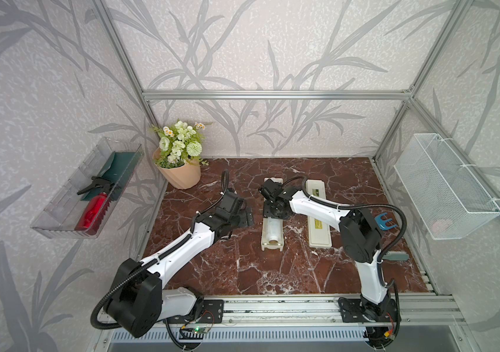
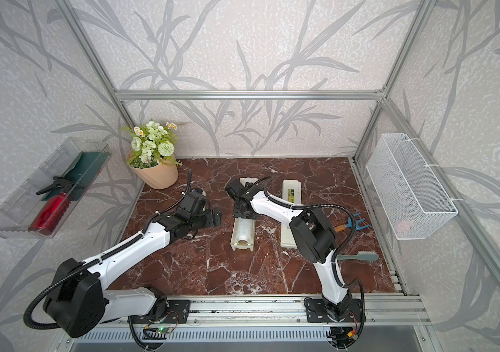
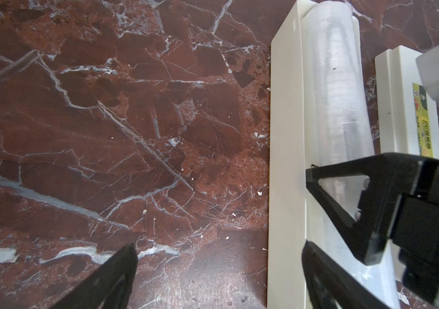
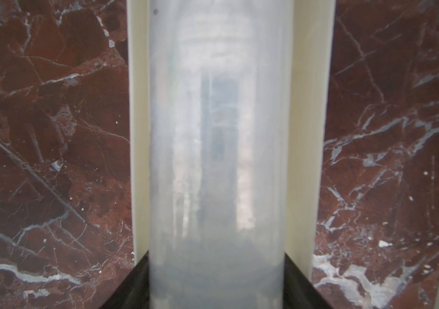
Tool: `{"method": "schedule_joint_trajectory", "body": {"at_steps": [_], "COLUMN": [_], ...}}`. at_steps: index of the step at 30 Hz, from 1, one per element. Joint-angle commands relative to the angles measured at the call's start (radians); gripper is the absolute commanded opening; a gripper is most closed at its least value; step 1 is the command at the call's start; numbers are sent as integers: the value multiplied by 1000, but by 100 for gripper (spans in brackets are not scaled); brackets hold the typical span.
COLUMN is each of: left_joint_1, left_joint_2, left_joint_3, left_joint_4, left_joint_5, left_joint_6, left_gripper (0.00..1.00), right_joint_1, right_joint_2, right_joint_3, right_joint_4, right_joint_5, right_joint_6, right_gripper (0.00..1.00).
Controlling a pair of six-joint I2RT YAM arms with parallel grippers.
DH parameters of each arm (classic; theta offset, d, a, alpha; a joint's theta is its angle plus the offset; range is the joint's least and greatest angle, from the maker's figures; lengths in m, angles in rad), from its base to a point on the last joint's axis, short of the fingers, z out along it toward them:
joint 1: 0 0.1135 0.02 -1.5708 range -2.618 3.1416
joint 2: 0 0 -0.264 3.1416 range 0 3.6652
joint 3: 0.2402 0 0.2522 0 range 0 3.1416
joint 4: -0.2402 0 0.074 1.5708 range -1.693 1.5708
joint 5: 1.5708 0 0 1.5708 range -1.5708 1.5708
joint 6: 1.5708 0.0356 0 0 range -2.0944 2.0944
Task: Put plastic wrap rolls into dispensers
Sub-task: Place the plastic wrap into the plastic wrap cutting box, then pick up the lid from the center of the board.
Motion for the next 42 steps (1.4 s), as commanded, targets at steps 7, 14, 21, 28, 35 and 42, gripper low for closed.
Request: {"method": "schedule_joint_trajectory", "body": {"at_steps": [7, 14, 21, 28, 35, 42], "left_joint_1": [4, 4, 4, 5, 4, 4], "left_joint_2": [-9, -4, 32, 90, 143, 200], "left_joint_3": [-8, -16, -3, 8, 5, -7], "left_joint_4": [3, 19, 46, 117, 230, 312], "left_joint_5": [2, 13, 49, 132, 256, 358], "left_joint_6": [5, 3, 2, -14, -9, -41], "left_gripper": [95, 95, 95, 95, 95, 94], "right_joint_1": [15, 15, 17, 14, -93, -233], "right_joint_2": [-7, -26, -90, -192, -290, -357], "right_joint_3": [-16, -29, -56, -70, -107, -227], "right_joint_4": [64, 45, 58, 37, -40, -83], "right_joint_5": [73, 88, 80, 100, 33, 36], "right_joint_6": [2, -49, -128, -219, -334, -413], "right_gripper": [37, 57, 77, 85, 92, 99]}}
